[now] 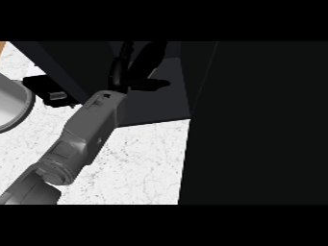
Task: Pick up the wine, place it into the cabinet and close the cabinet
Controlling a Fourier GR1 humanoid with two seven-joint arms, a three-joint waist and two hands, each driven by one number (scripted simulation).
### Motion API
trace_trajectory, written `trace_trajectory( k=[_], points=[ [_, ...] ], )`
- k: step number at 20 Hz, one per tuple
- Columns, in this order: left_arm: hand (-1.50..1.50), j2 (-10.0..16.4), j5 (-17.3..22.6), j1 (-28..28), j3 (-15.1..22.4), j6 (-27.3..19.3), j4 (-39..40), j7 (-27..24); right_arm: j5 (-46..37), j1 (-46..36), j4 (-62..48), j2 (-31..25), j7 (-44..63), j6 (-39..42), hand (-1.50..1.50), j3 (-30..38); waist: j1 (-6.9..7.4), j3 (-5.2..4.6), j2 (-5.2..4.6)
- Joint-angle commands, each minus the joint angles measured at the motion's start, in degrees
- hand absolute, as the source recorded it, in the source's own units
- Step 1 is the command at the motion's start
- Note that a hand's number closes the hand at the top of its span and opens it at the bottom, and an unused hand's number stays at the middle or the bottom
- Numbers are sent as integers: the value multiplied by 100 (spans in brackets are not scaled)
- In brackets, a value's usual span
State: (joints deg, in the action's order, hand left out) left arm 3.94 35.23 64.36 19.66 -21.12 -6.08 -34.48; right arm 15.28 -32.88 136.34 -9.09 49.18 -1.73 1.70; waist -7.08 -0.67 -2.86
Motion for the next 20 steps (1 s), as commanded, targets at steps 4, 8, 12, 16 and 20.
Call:
trace_trajectory(
  k=[4, 8, 12, 16, 20],
  points=[
    [-150, 368, 331, 28, -419, 1475, -482, -589, -97, 48, 222, -98, 181, -161, -150, 130, 385, 53, 195],
    [-150, 39, 327, -41, -480, 1777, -601, -554, -400, 178, 353, -67, 205, -285, -150, -58, 547, 60, 254],
    [-150, -52, 249, -61, -427, 1835, -1042, -118, -261, 272, 574, -177, 472, -360, -150, 78, 670, 66, 313],
    [-150, -300, 12, -420, -256, 1355, -1708, -218, -245, 202, 442, -283, 564, -367, -150, 49, 750, 67, 335],
    [-150, -208, -110, -921, 27, 1364, -2835, 399, -362, 267, 528, -317, 636, -440, -150, 35, 843, 67, 375]
  ],
)
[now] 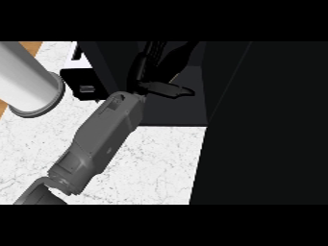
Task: Pick up the wine, place it into the cabinet and close the cabinet
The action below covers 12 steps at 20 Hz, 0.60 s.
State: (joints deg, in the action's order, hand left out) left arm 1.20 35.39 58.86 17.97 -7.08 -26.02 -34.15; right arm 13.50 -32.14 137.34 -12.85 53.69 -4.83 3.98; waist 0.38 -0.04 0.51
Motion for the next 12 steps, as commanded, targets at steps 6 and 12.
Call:
trace_trajectory(
  k=[6, 12],
  points=[
    [-150, -117, -367, -1076, 792, -848, -2552, 1012, -342, -363, 420, -37, 476, -422, -150, -398, 92, -2, 45],
    [-150, -119, -456, -2011, 1599, -2185, -4560, 1632, -408, -71, 360, 80, 127, -372, -150, -429, 49, 3, 13]
  ],
)
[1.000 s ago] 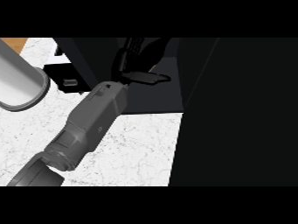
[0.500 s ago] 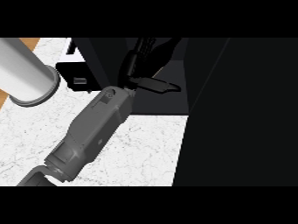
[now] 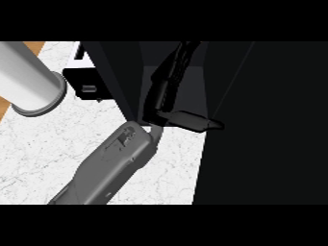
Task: Pick up the wine, place it into the cabinet and close the cabinet
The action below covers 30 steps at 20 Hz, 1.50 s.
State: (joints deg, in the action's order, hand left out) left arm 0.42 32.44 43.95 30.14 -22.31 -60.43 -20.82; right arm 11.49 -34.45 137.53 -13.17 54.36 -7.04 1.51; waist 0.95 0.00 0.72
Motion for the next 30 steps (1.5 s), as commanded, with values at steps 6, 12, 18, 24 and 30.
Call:
trace_trajectory(
  k=[6, 12, 18, 24, 30],
  points=[
    [-150, -35, -240, -1226, 1091, -1760, -2534, 660, 162, -287, 243, -122, 369, -106, -150, -3, -46, -1, -13],
    [150, -37, -531, -2365, 1637, -2038, -3491, 418, -131, 35, 521, -71, 355, -210, -150, -180, -80, -2, -40],
    [150, 983, -490, -3616, 2041, -1438, -4713, 398, 38, -354, 127, -183, 390, -227, -150, 27, -65, -4, -51],
    [150, 1736, -411, -4222, 1850, -939, -5467, 274, 434, -289, 309, -37, 649, -107, 150, -472, -54, -6, -46],
    [150, 2756, 23, -5083, 1452, -81, -6061, -86, 668, 100, 486, 250, 174, 245, 150, -1086, -1, -3, -52]
  ],
)
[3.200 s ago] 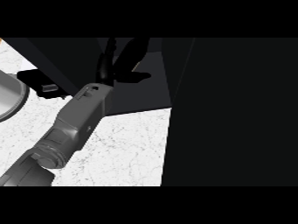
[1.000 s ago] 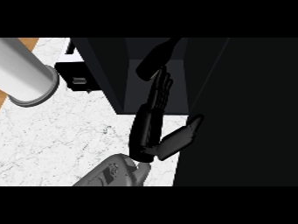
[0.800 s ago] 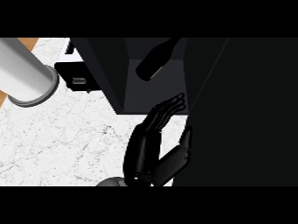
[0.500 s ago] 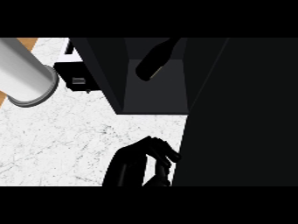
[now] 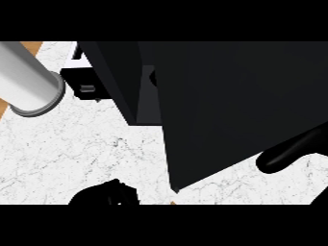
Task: Pick up the wine, place it into the cabinet and close the cabinet
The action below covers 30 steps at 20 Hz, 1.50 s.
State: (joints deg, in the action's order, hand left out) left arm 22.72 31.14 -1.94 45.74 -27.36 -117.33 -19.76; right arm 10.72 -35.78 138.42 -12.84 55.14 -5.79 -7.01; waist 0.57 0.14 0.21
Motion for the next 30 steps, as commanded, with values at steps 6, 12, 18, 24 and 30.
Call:
trace_trajectory(
  k=[6, 12, 18, 24, 30],
  points=[
    [150, 1274, 1006, -1031, -1267, 1487, -410, -735, 566, -144, 404, 865, 492, -141, 150, -1363, 45, -39, 17],
    [150, 2016, 1727, -1964, -2536, 2243, -681, -1129, -269, -744, -309, 1270, 685, -673, 150, -2425, 74, -37, 39],
    [150, 2642, 2552, -2265, -3630, 3383, -377, -1067, -287, -2033, -1888, 1280, -100, -1308, 150, -2704, 167, -34, 7],
    [150, 2855, 3017, -2494, -4073, 4046, -348, -942, -591, -2785, -3756, 1283, -1235, -1747, 150, -2785, 233, -28, -35],
    [150, 2988, 3391, -2497, -4585, 4473, -50, -781, -59, -3544, -5334, 1284, -2108, -2124, 150, -2475, 237, -24, -56]
  ],
)
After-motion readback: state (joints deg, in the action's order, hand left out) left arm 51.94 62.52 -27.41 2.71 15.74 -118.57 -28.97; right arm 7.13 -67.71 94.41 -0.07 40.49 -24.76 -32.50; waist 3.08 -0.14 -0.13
